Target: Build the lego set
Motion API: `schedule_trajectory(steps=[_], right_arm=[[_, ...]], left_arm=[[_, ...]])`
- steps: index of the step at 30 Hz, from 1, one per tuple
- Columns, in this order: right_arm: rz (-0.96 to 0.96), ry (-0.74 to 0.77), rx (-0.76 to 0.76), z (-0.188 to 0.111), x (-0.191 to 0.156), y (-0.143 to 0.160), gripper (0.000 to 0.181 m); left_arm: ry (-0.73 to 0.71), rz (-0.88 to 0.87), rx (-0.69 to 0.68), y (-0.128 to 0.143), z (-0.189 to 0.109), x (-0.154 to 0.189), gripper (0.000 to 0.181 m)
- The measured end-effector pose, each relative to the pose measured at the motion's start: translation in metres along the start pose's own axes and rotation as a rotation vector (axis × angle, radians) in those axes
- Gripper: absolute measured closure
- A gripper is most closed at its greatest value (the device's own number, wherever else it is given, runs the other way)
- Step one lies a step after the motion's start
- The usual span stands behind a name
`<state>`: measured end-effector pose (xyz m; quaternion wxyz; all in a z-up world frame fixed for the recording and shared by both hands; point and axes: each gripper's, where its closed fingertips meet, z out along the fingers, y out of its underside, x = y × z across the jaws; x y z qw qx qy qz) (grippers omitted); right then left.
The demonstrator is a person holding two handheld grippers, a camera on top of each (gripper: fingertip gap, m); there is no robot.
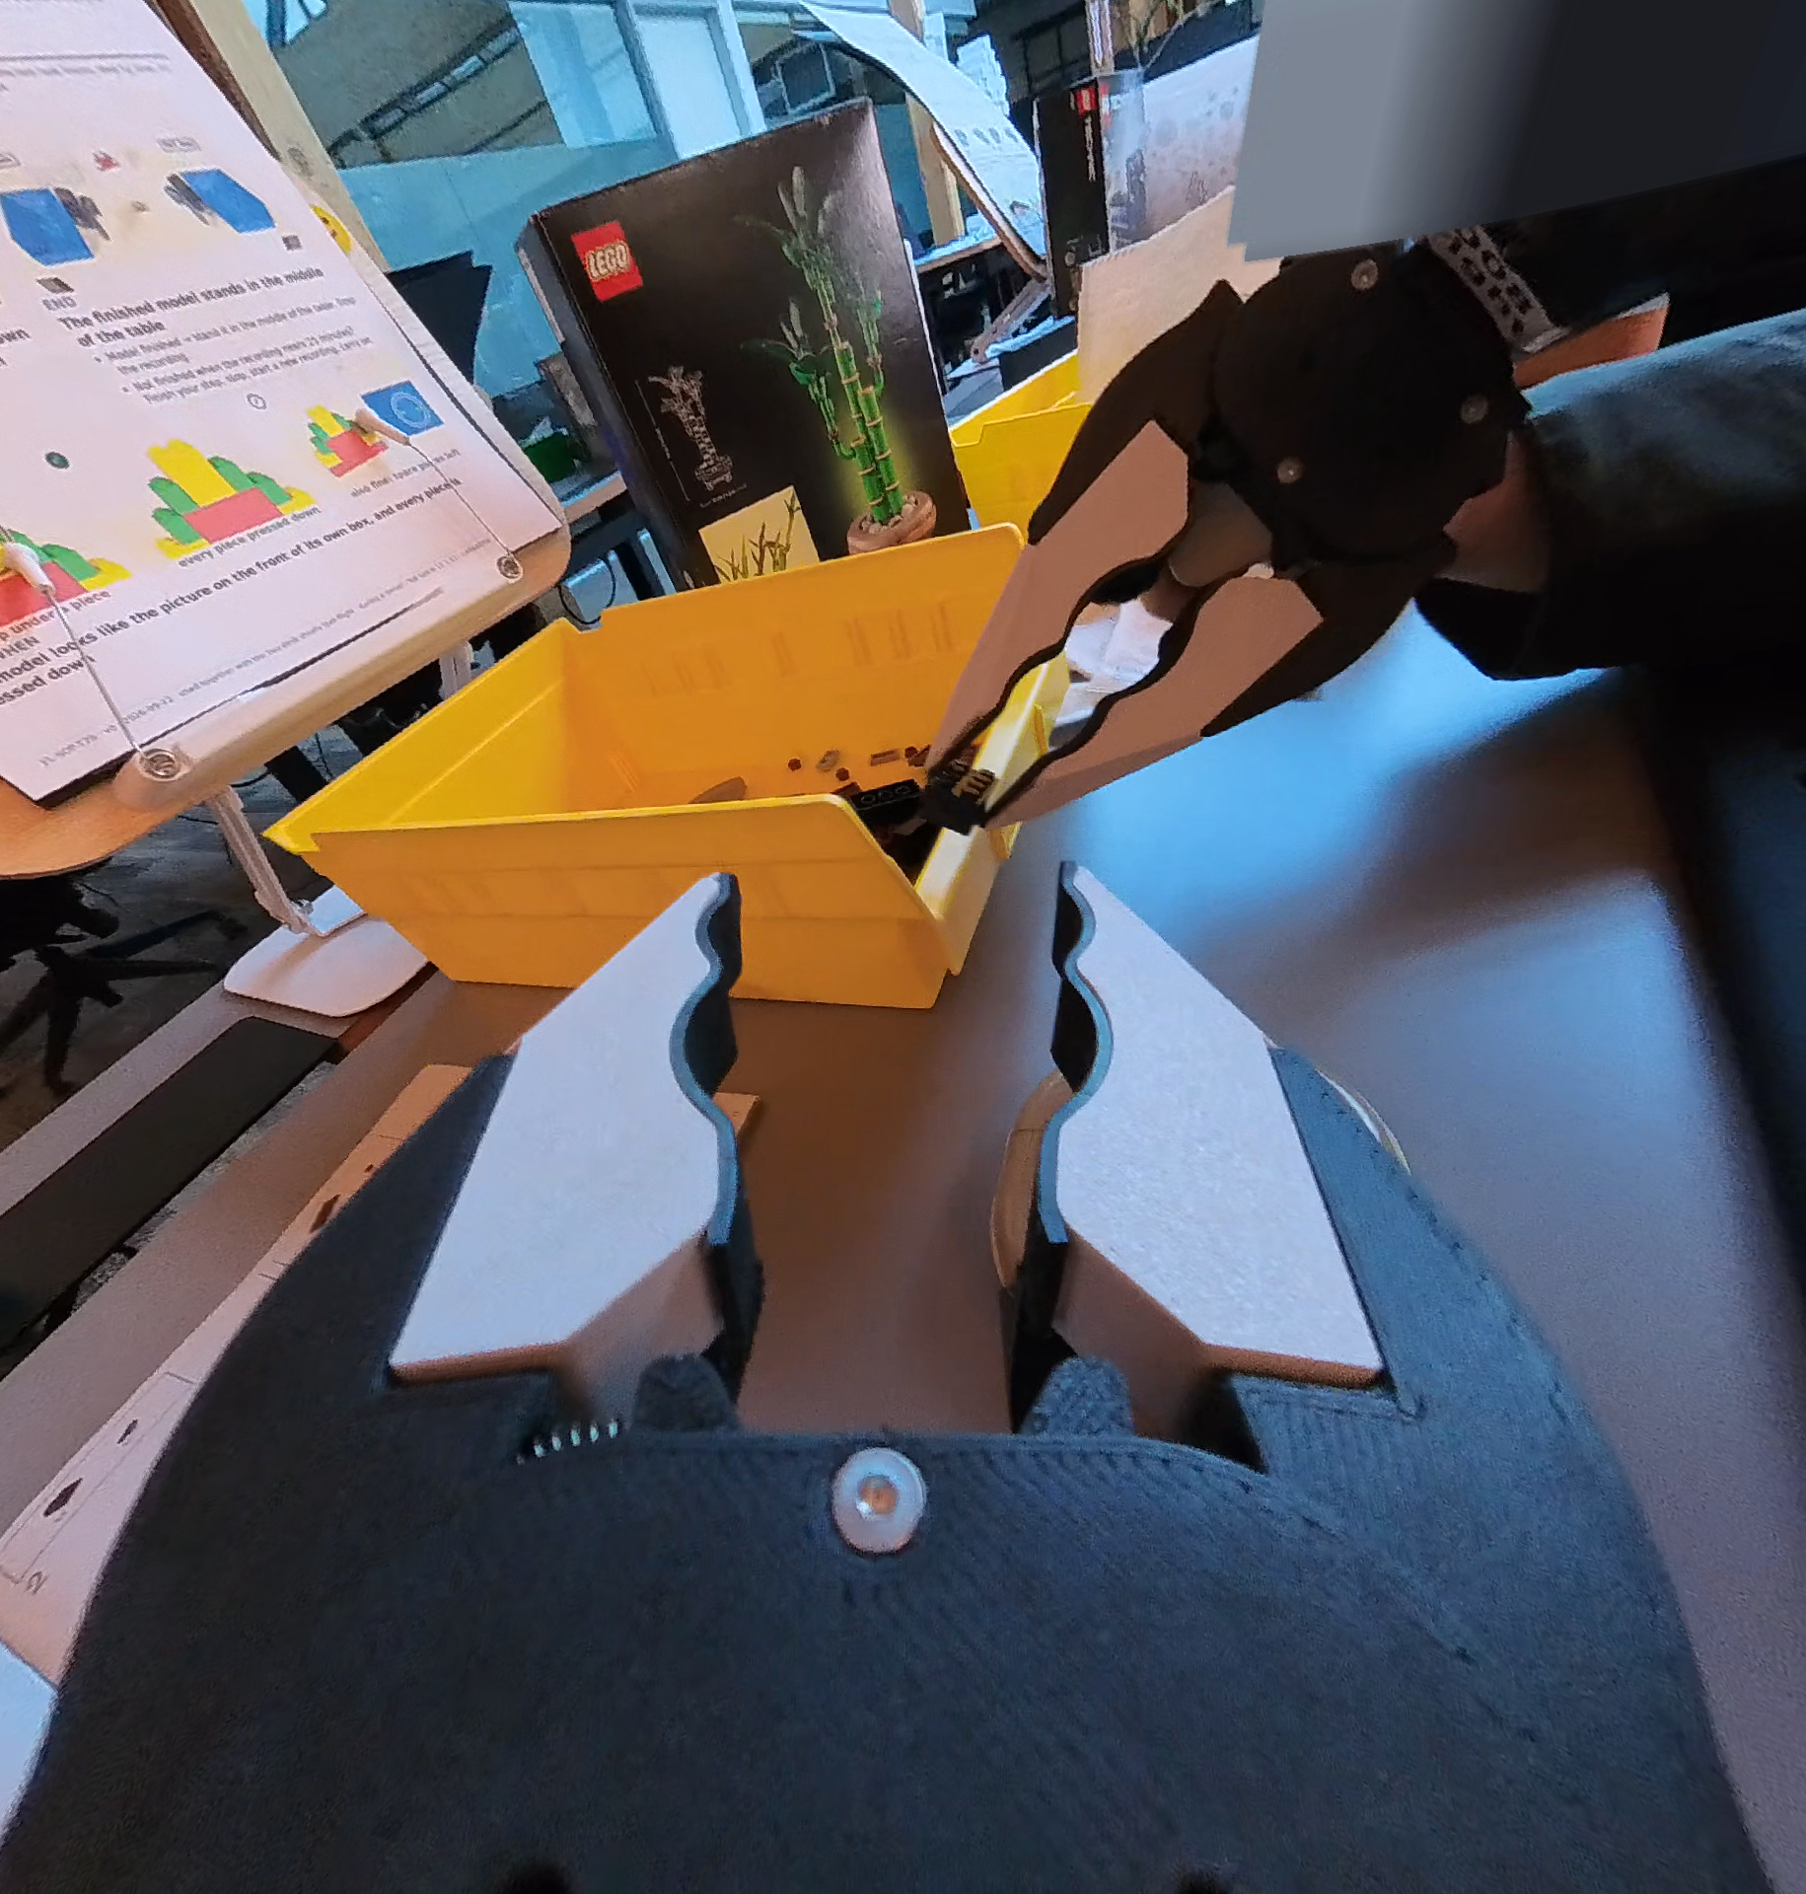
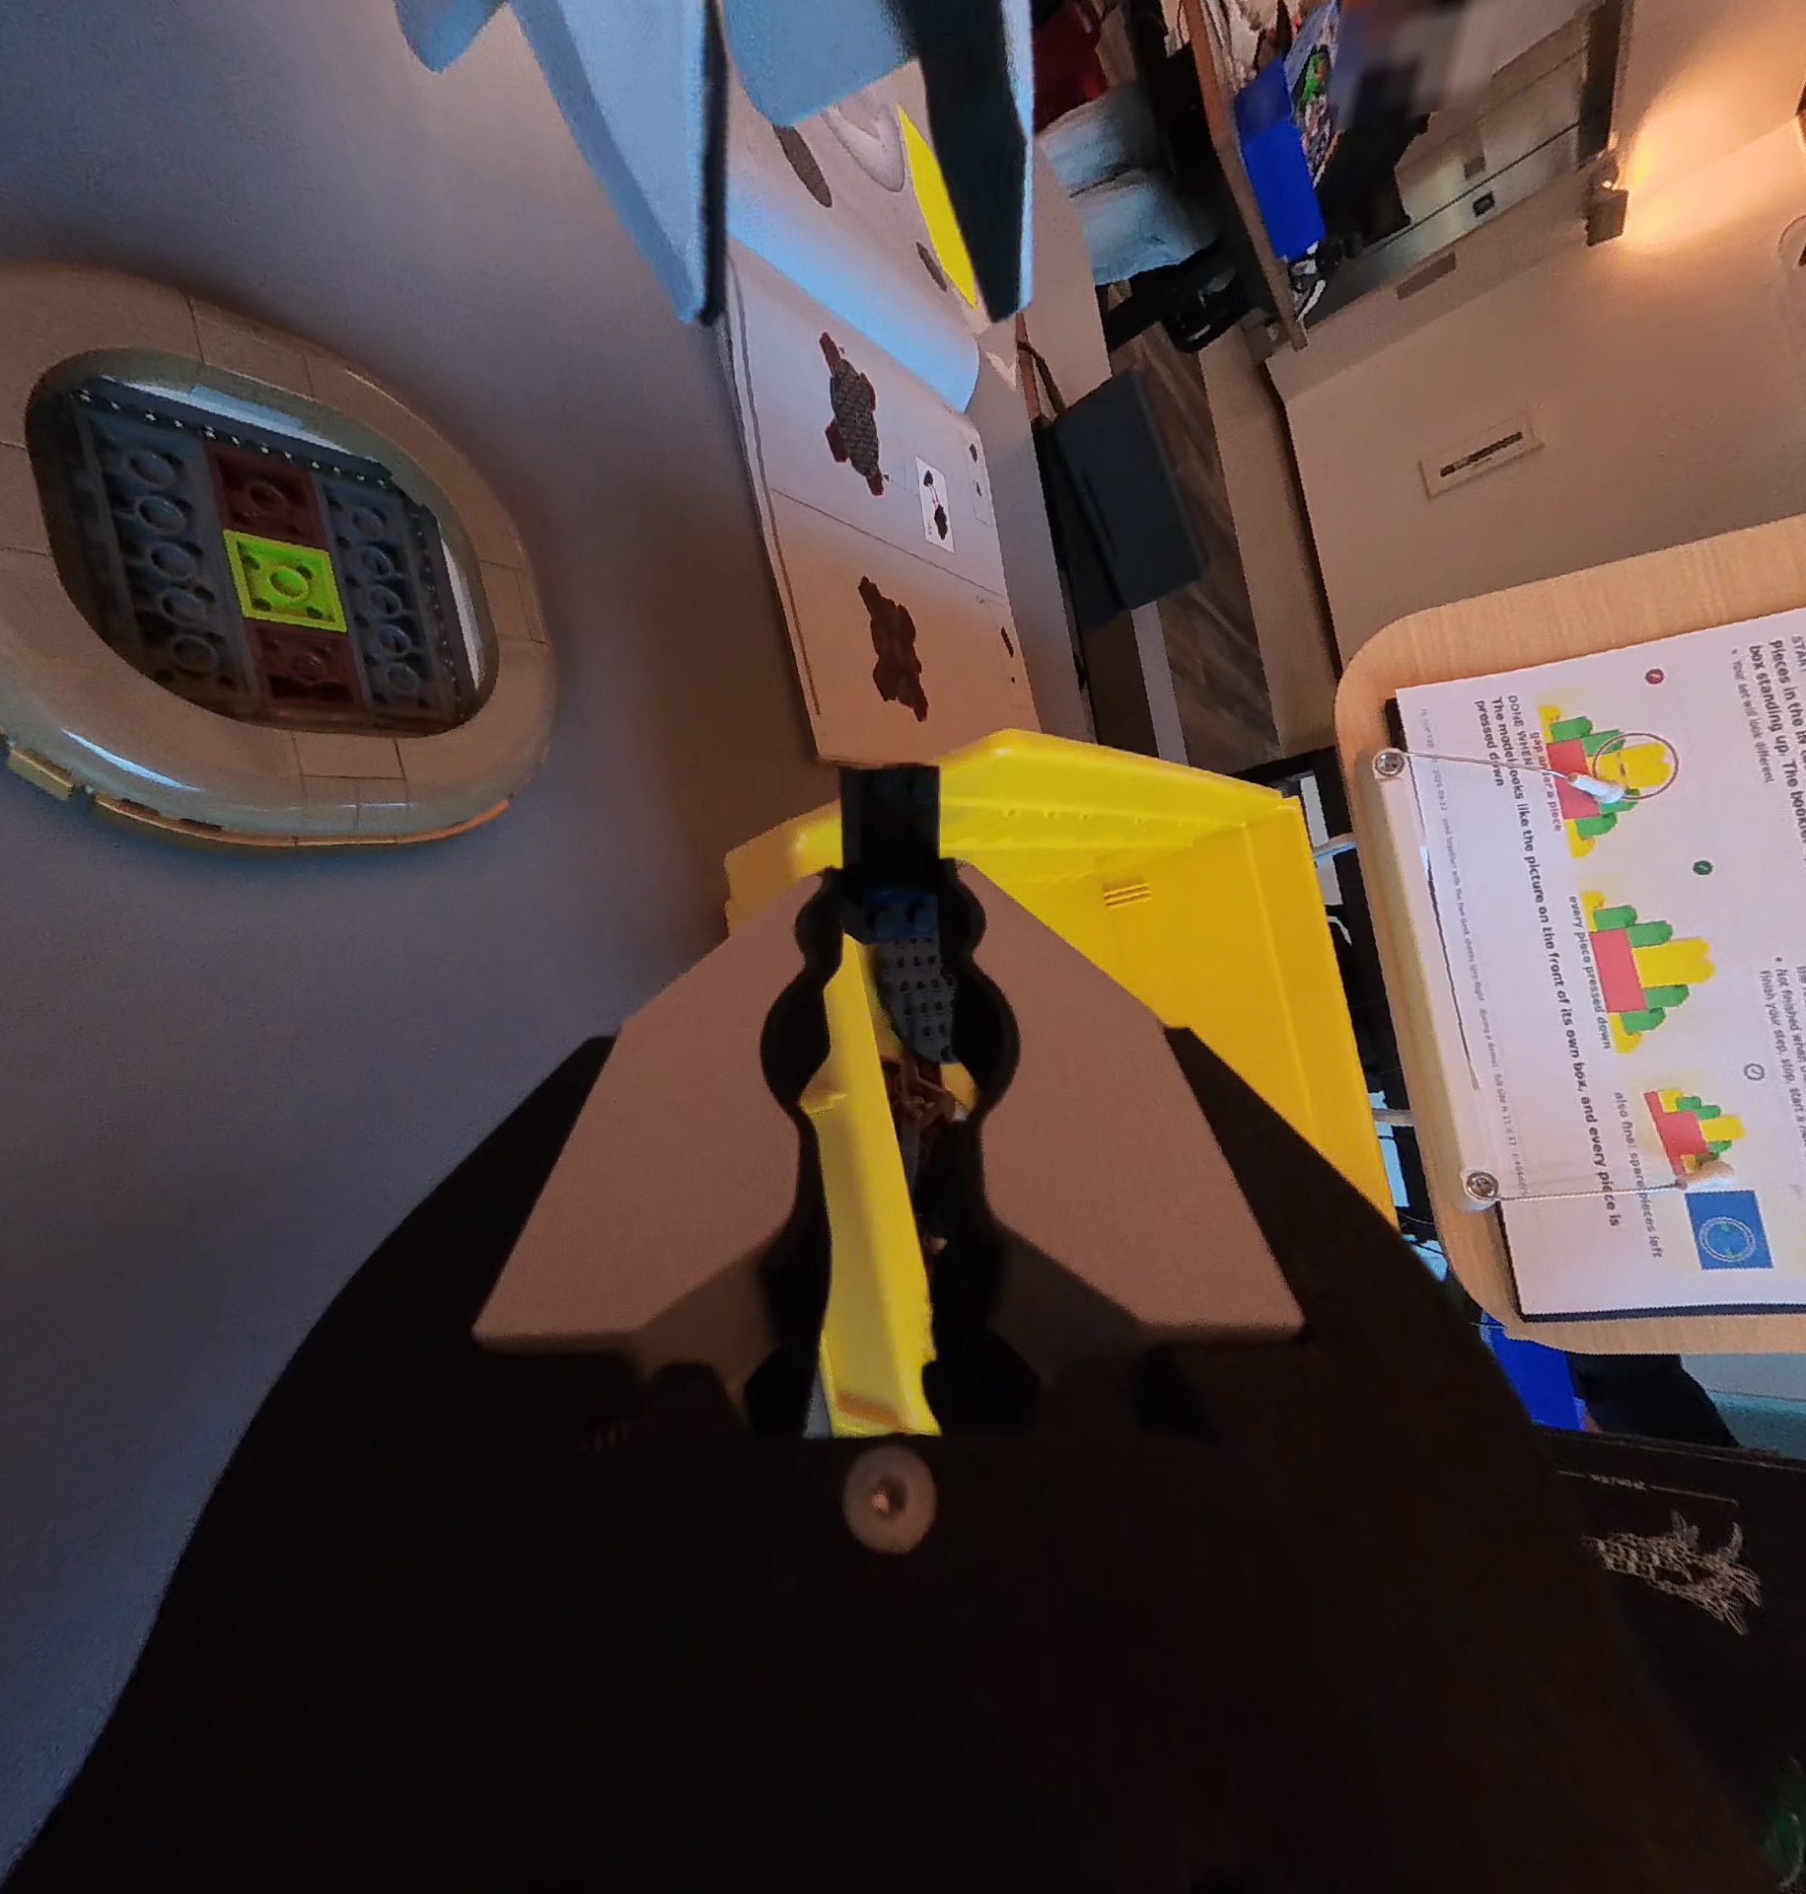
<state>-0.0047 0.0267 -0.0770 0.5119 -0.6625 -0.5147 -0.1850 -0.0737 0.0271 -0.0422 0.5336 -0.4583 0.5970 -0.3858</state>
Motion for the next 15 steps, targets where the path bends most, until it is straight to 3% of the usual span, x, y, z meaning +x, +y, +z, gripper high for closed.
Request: schedule_trajectory(steps=[4, 6, 8, 10, 15], right_arm=[[-0.003, 0.019, -0.032, 0.001, 0.005, 0.008, 0.165], [0.001, 0.119, -0.075, 0.001, 0.023, 0.017, 0.165], [0.091, 0.217, -0.106, 0.0, 0.046, 0.029, 0.16], [0.241, 0.215, -0.138, 0.001, 0.056, 0.044, 0.141], [0.476, 0.216, -0.042, -0.017, 0.076, 0.058, 0.148]], left_arm=[[0.009, 0.003, -0.017, 0.003, 0.001, 0.001, 0.121], [0.014, -0.001, -0.026, 0.005, 0.002, 0.002, 0.121], [0.024, -0.015, -0.046, 0.008, 0.002, 0.002, 0.12], [0.066, -0.07, -0.074, 0.013, 0.003, 0.005, 0.119], [0.213, -0.258, -0.162, 0.03, -0.004, 0.011, 0.125]])
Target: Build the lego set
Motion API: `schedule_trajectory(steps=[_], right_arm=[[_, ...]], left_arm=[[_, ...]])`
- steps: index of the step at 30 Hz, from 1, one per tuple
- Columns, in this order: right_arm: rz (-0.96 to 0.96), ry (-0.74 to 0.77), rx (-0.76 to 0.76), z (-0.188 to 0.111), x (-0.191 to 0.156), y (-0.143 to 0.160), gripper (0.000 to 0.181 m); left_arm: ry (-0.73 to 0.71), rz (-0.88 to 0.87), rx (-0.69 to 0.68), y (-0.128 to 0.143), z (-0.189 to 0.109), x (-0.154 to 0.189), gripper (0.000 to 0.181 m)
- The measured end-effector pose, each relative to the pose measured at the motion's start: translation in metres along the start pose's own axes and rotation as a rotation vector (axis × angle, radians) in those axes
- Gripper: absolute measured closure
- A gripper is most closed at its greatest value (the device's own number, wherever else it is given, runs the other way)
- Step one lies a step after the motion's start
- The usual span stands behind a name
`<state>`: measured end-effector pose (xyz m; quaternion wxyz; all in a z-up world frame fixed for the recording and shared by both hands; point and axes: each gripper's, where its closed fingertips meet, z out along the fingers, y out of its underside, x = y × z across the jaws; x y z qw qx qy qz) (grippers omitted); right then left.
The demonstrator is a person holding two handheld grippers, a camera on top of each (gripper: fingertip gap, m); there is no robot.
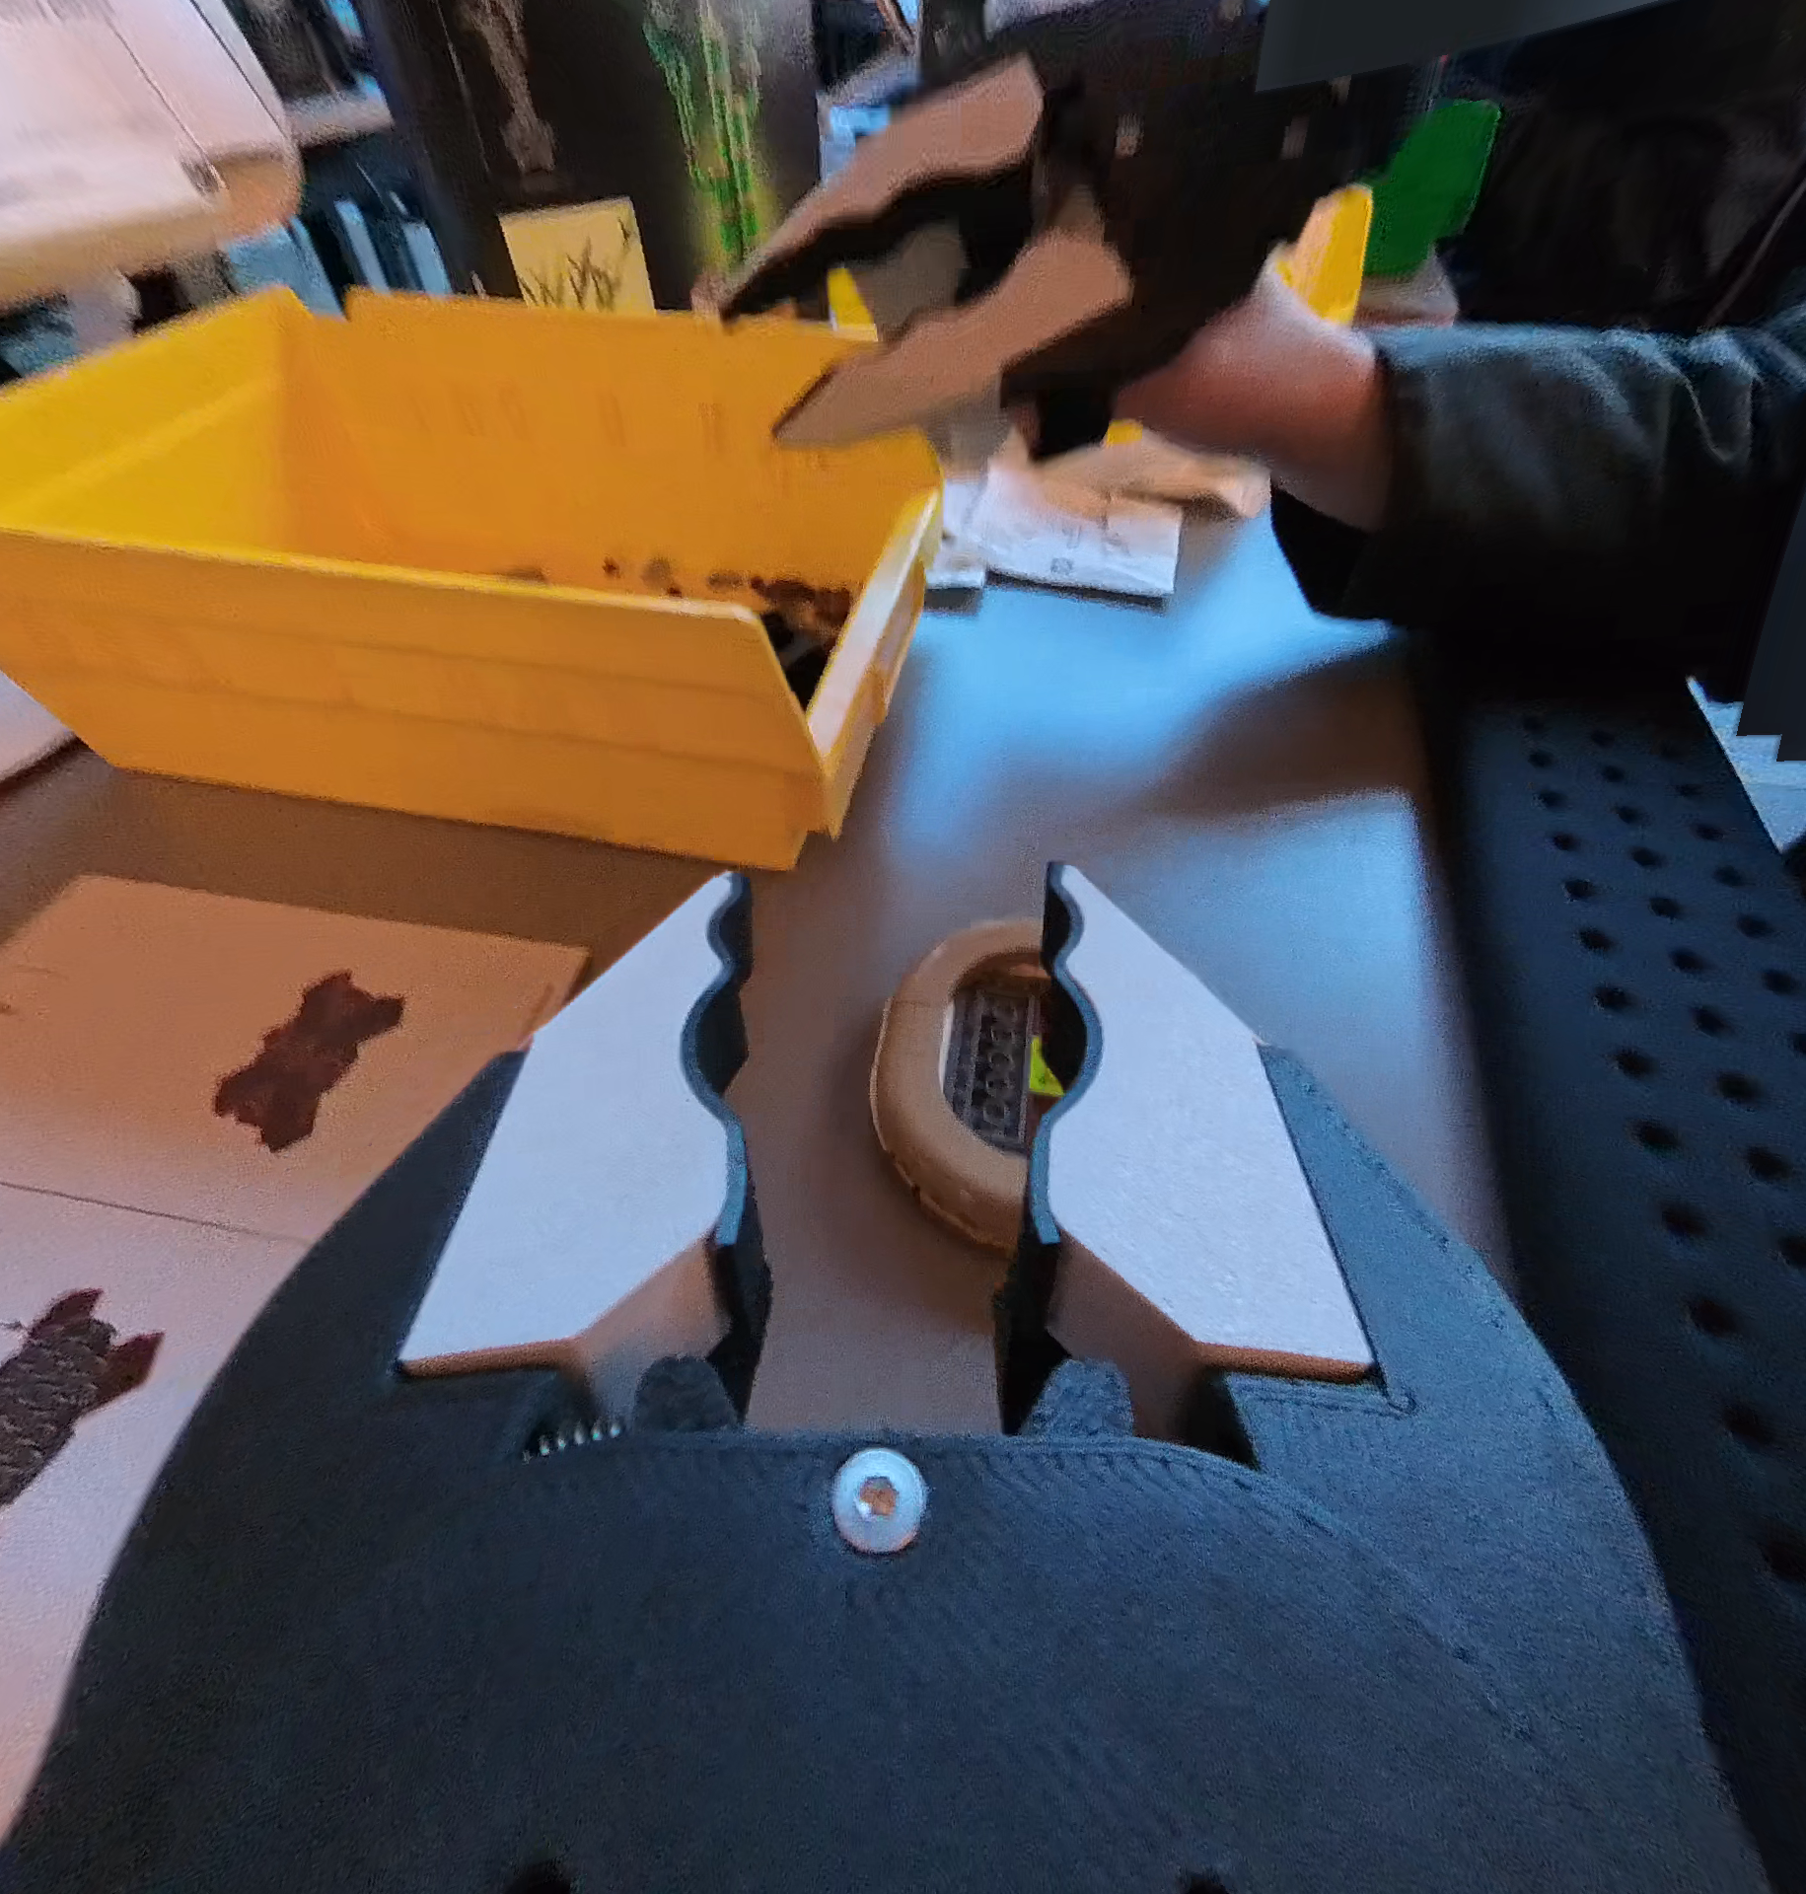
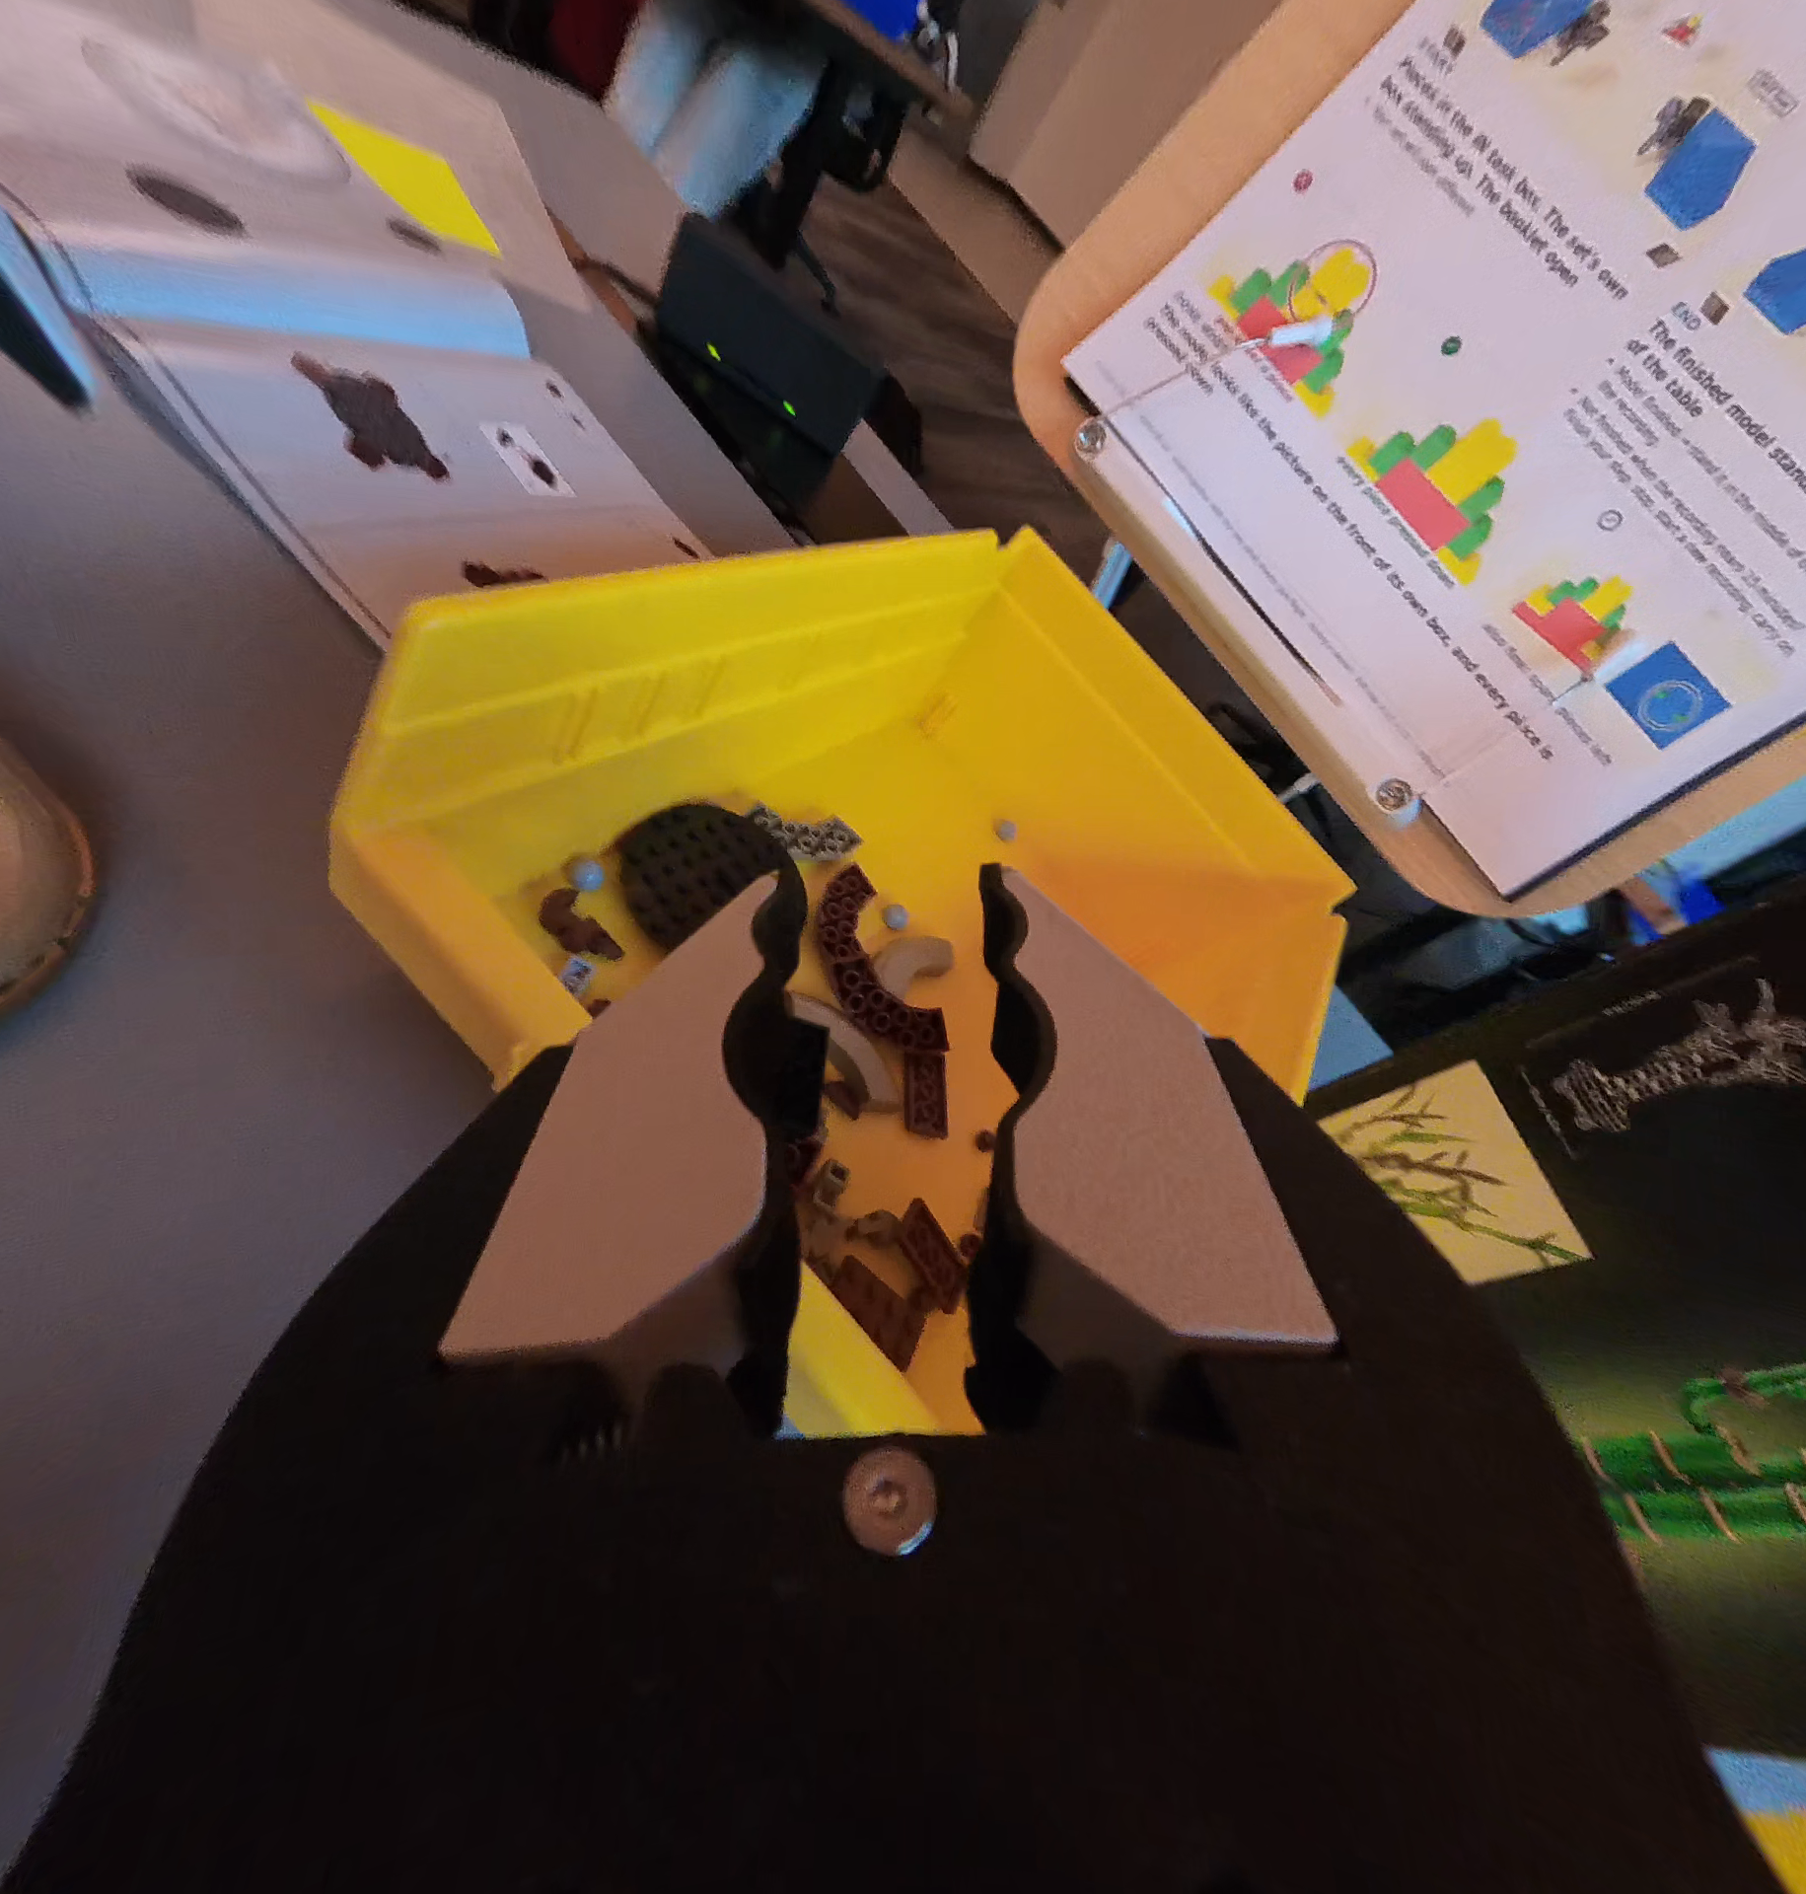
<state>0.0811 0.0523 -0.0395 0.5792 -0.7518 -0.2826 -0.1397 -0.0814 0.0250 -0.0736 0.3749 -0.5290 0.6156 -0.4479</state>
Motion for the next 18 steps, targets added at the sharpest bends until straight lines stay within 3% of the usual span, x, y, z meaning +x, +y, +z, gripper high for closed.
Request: schedule_trajectory(steps=[2, 5, 7, 9, 12, 18], right_arm=[[0.025, -0.128, 0.077, -0.008, -0.018, -0.015, 0.148], [0.055, -0.623, 0.159, -0.031, -0.108, -0.037, 0.147], [0.092, -0.844, 0.091, -0.041, -0.155, -0.034, 0.138], [0.08, -0.953, 0.003, -0.041, -0.186, -0.022, 0.125], [0.078, -0.961, -0.06, -0.031, -0.201, -0.01, 0.125], [0.171, -0.826, -0.08, -0.002, -0.187, -0.007, 0.132]], left_arm=[[0.025, 0.01, -0.093, 0.02, -0.001, 0.001, 0.128], [0.032, -0.001, -0.236, 0.05, 0.001, -0.001, 0.123], [0.064, -0.042, -0.243, 0.053, 0.003, 0.002, 0.124], [0.091, -0.085, -0.247, 0.053, 0.003, 0.004, 0.125], [0.11, -0.124, -0.282, 0.06, 0.003, 0.005, 0.129], [0.154, -0.146, -0.338, 0.069, 0.009, 0.014, 0.142]])
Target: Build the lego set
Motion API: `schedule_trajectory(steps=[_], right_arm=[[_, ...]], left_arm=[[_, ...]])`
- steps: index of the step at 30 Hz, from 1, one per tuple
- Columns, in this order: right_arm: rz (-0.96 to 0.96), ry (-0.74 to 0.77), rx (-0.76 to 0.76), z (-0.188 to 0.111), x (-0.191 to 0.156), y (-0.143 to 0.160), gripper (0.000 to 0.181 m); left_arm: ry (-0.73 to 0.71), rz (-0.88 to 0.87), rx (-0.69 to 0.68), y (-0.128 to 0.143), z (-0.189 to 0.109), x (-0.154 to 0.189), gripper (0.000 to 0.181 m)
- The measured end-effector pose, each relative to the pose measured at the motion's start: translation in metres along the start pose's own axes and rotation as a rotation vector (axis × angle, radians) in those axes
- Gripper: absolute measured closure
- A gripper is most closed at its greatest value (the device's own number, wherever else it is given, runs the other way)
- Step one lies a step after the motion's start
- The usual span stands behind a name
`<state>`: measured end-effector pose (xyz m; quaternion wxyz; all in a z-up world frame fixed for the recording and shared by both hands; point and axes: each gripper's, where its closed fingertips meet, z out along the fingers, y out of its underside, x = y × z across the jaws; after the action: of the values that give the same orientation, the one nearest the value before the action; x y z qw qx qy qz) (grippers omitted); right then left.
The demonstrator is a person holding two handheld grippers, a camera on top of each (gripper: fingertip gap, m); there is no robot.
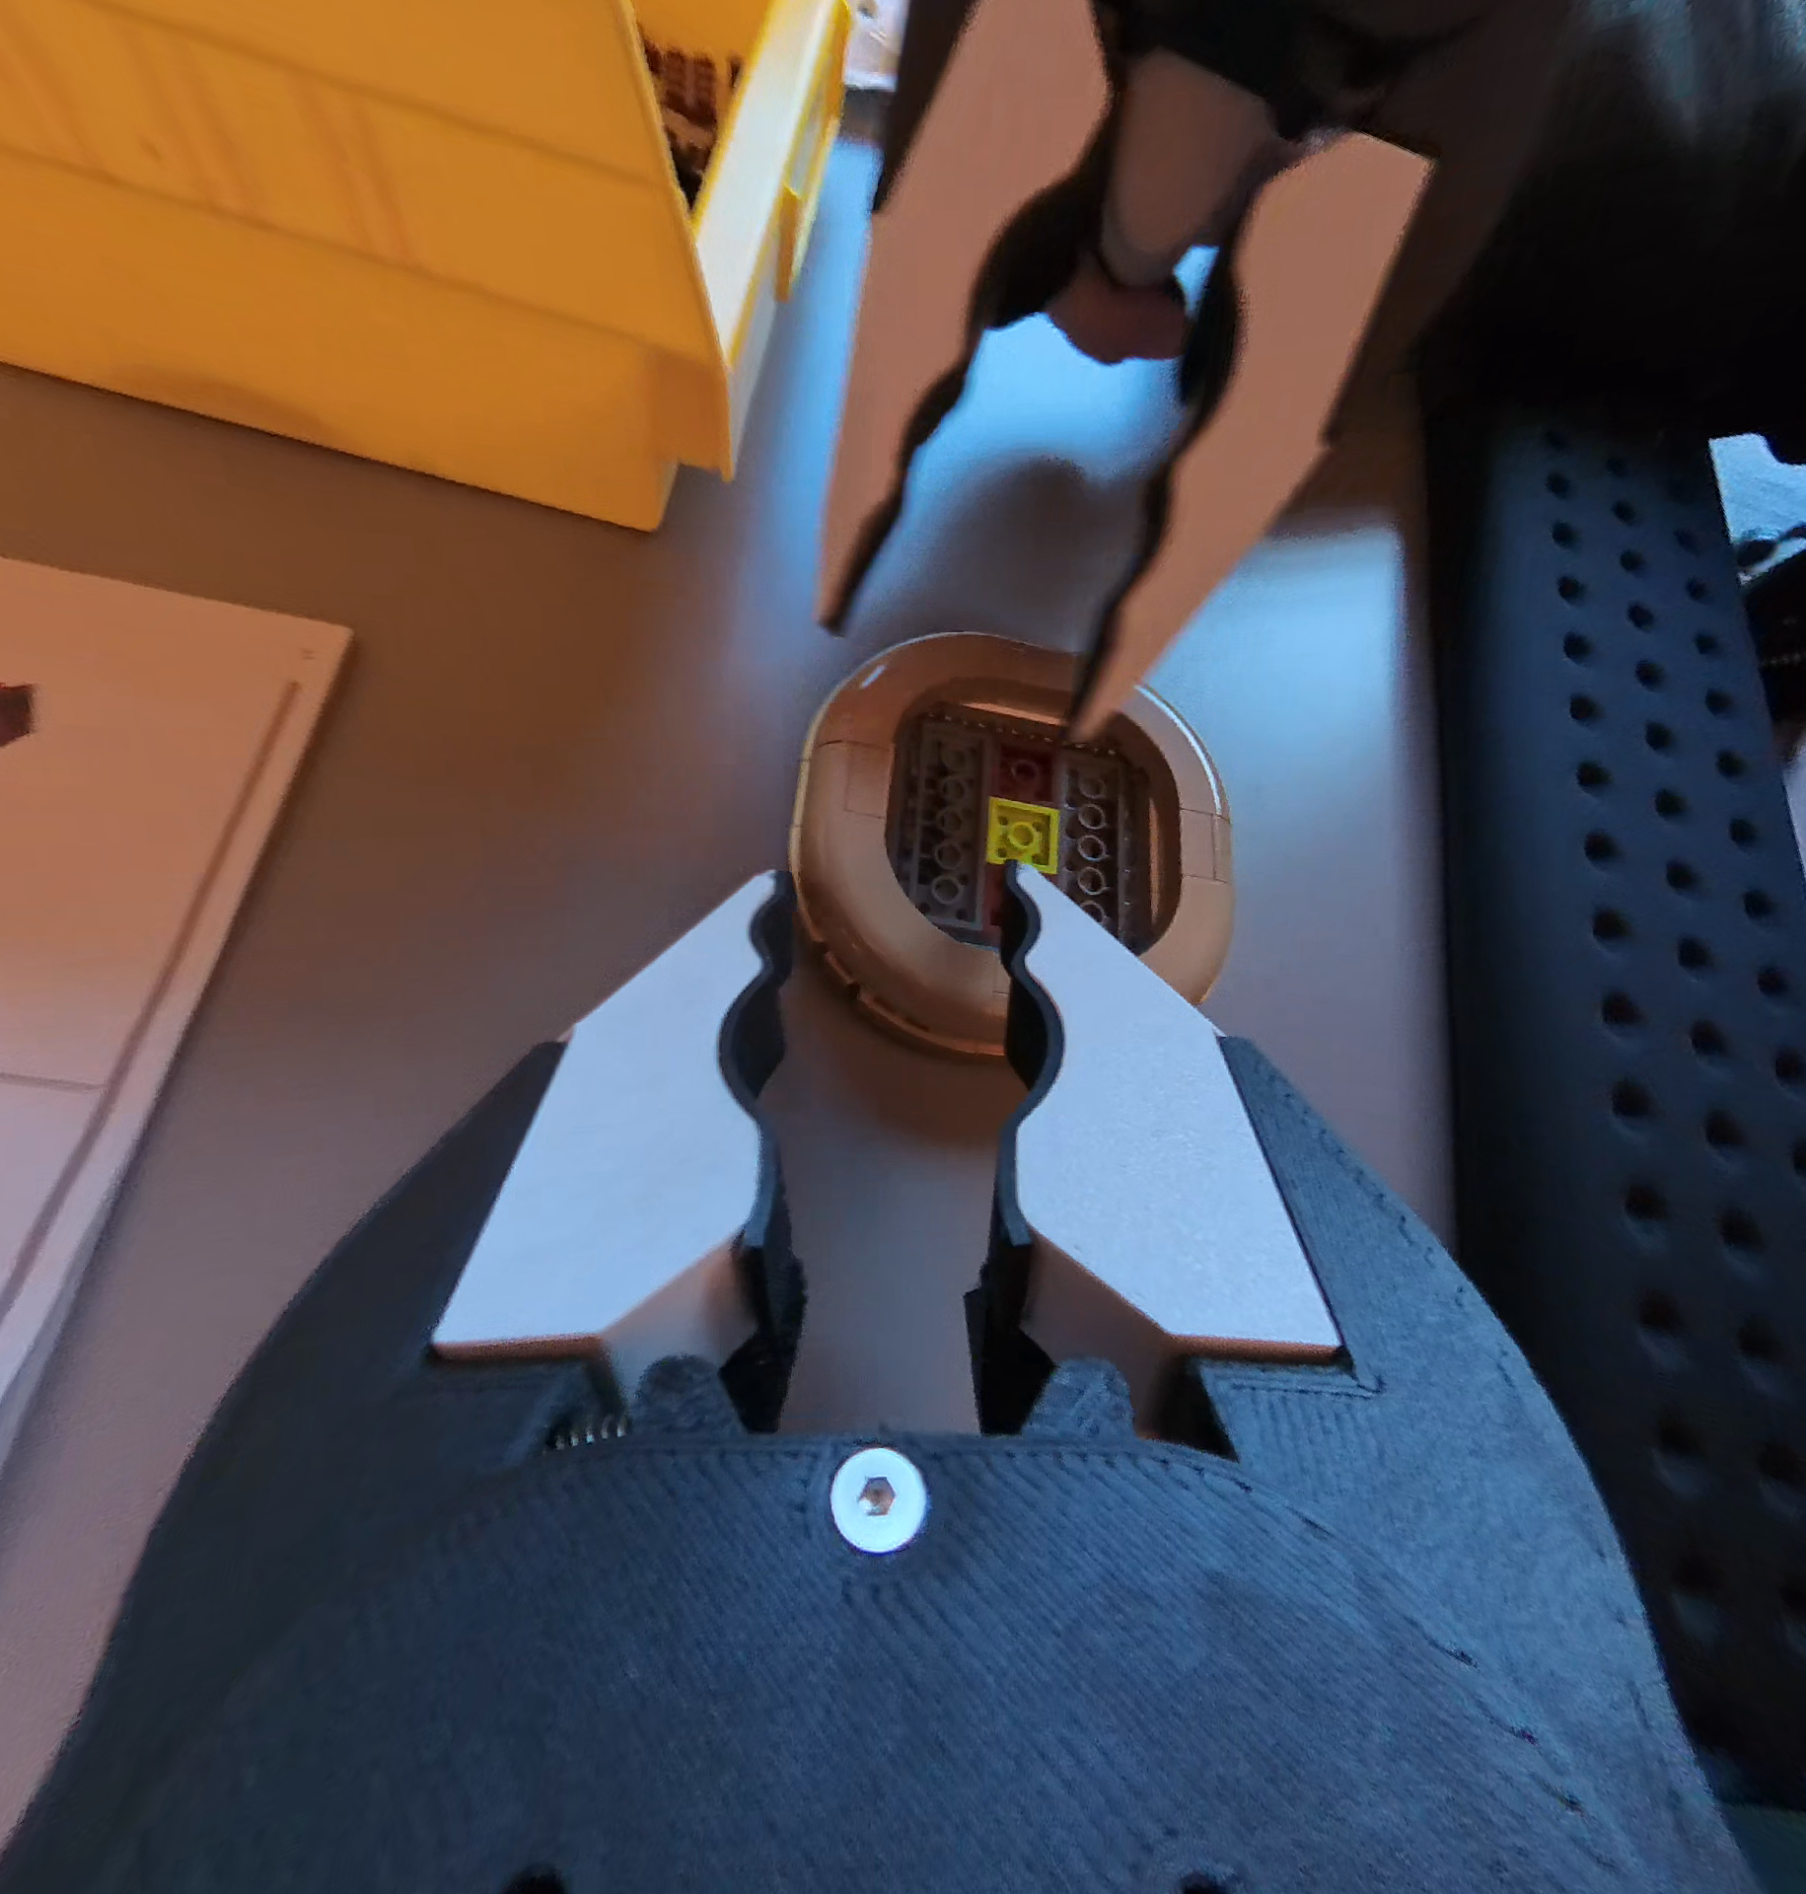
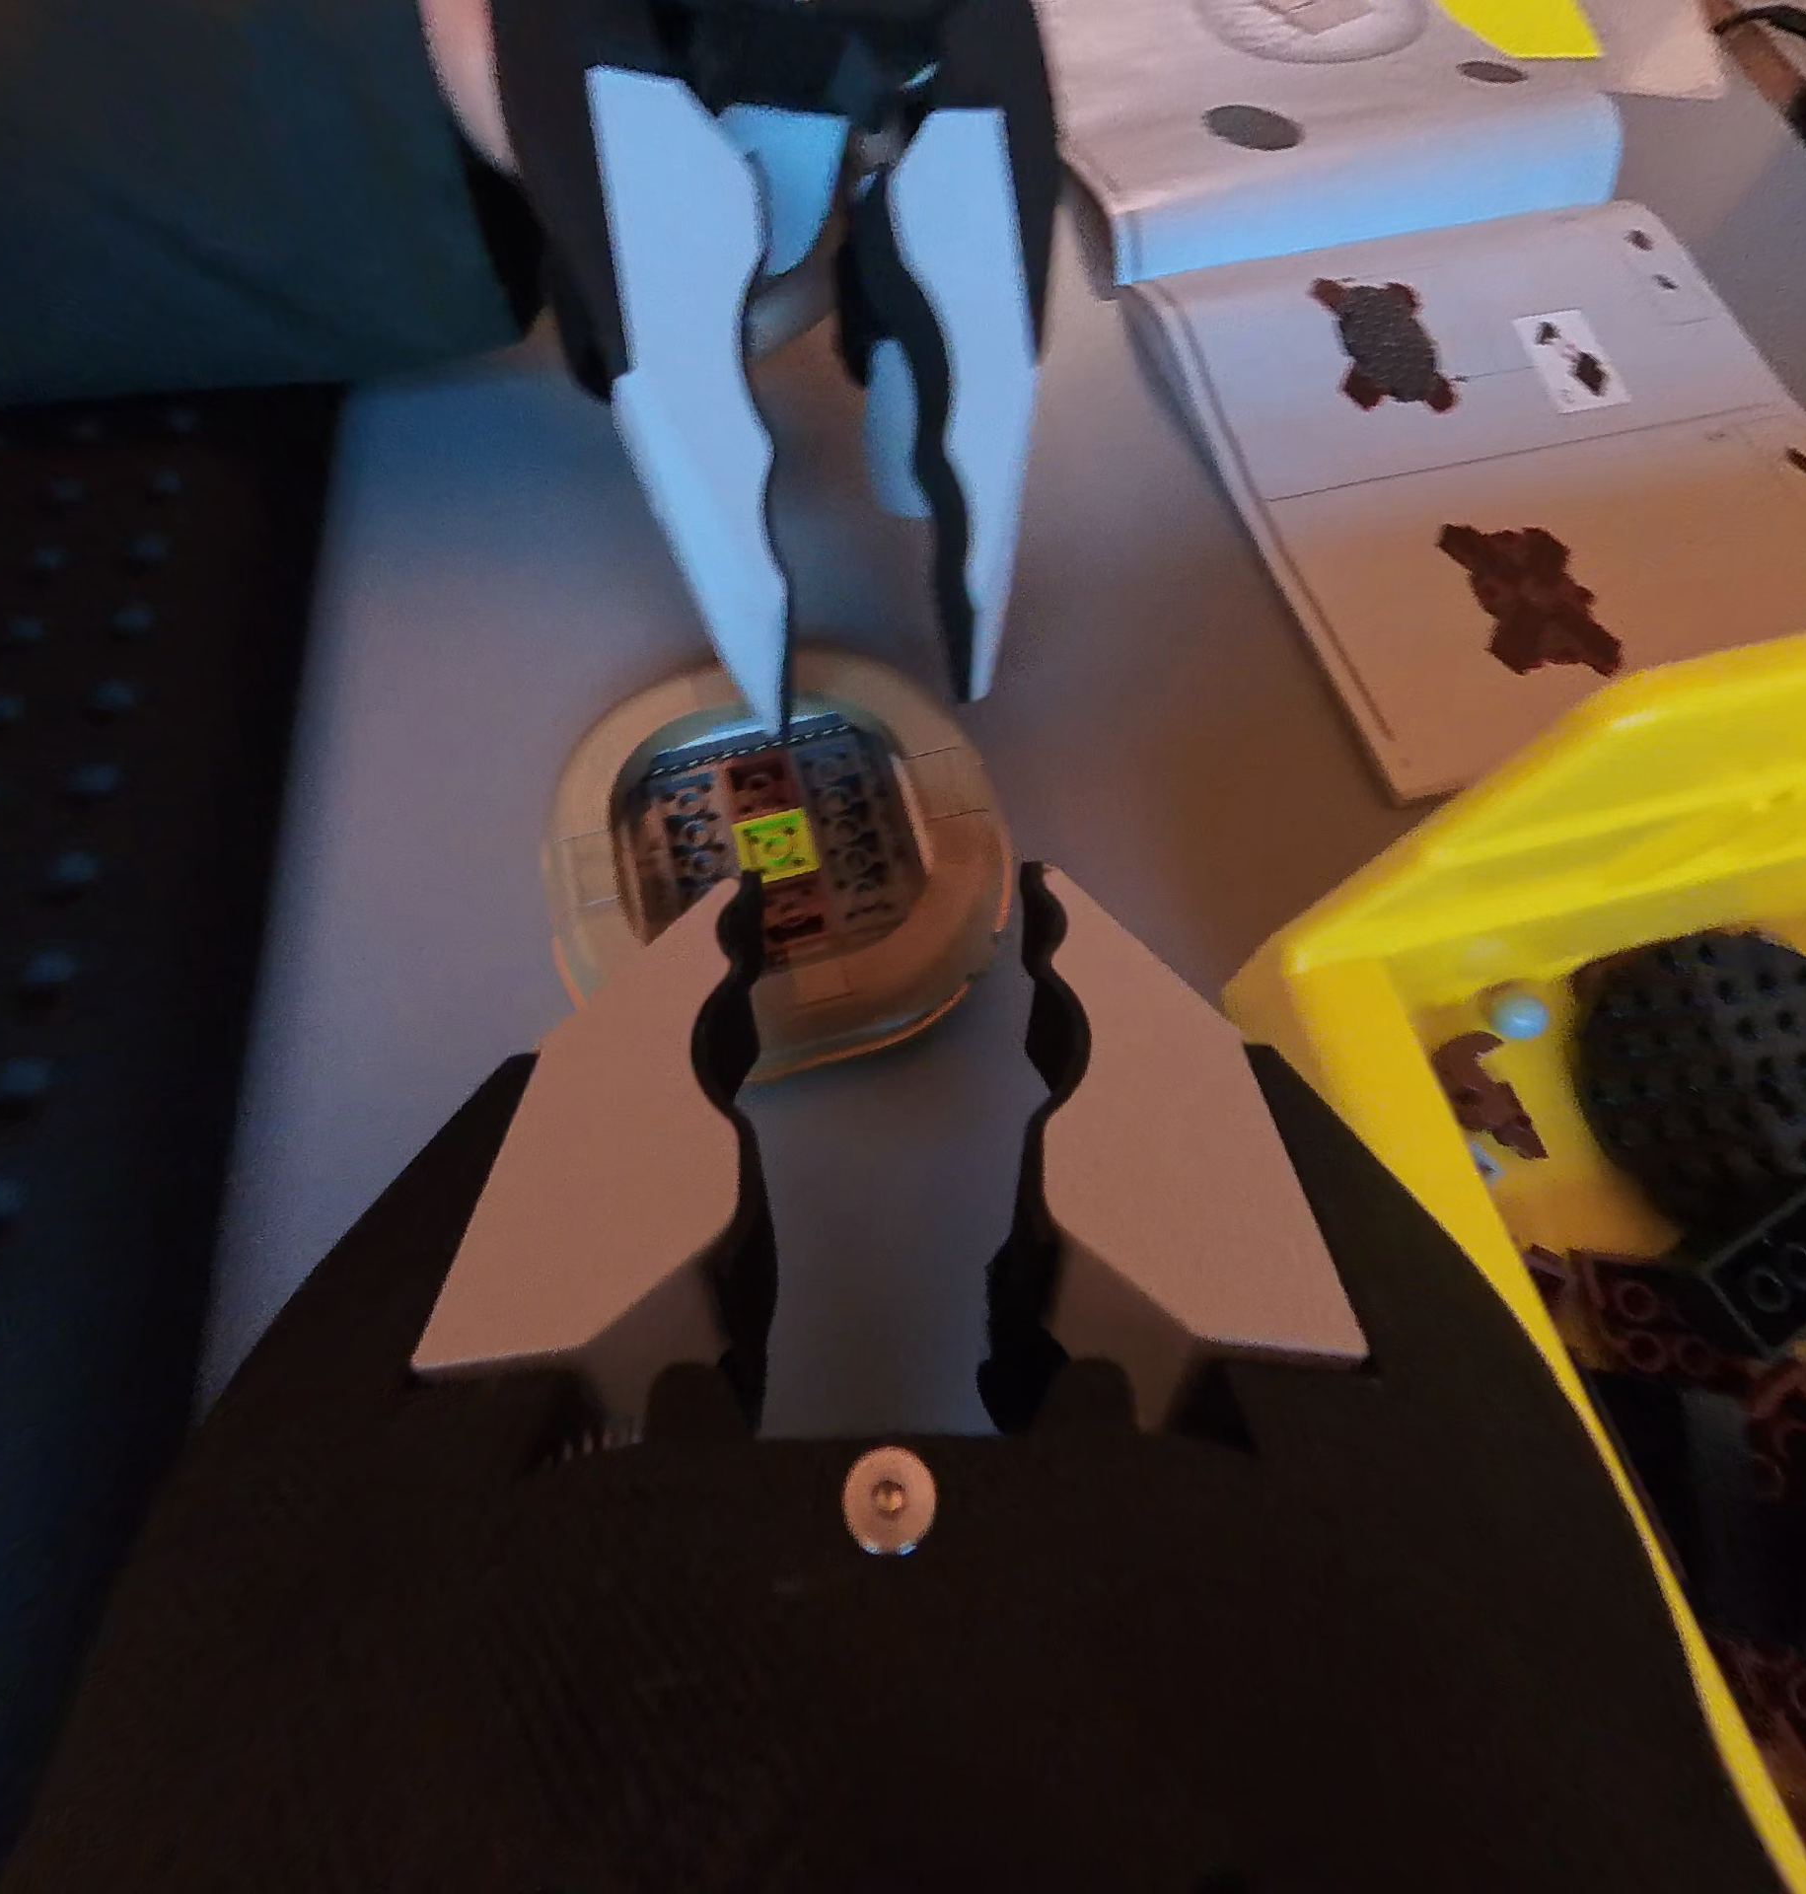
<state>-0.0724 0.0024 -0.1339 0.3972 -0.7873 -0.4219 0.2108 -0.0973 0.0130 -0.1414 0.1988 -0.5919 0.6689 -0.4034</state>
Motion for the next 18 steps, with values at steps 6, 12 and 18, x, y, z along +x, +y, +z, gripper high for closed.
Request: schedule_trajectory(steps=[6, 12, 18], right_arm=[[0.071, 0.047, -0.038, 0.008, 0.012, 0.004, 0.147], [0.102, 0.064, -0.129, 0.003, 0.012, 0.013, 0.155], [0.185, 0.066, -0.2, -0.002, 0.01, 0.02, 0.166]], left_arm=[[-0.044, 0.025, -0.018, -0.004, 0.01, -0.001, 0.15], [-0.138, 0.129, -0.066, -0.004, 0.017, -0.002, 0.156], [-0.179, 0.056, -0.092, -0.007, 0.022, -0.005, 0.161]])
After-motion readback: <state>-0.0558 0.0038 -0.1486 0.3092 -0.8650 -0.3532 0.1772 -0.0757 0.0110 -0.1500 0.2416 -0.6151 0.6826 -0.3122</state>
